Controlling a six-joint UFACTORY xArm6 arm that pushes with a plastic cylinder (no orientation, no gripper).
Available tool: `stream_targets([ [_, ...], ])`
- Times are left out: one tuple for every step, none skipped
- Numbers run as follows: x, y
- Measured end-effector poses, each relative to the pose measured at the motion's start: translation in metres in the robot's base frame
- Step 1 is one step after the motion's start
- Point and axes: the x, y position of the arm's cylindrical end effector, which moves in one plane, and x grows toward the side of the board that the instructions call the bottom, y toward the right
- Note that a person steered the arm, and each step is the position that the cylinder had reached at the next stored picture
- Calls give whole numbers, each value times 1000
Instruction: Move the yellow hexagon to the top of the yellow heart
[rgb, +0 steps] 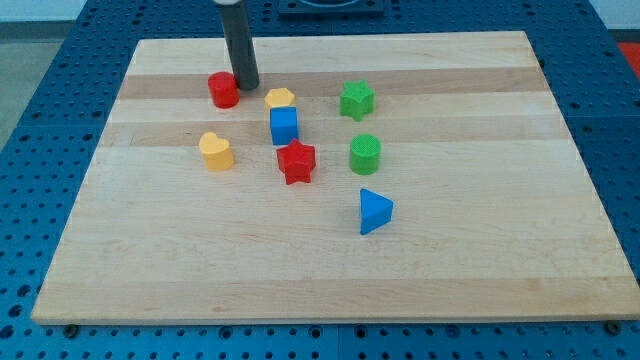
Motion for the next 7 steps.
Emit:
stream_targets([
  [7, 15],
  [-11, 22],
  [-15, 31],
  [6, 38],
  [29, 56],
  [50, 57],
  [54, 57],
])
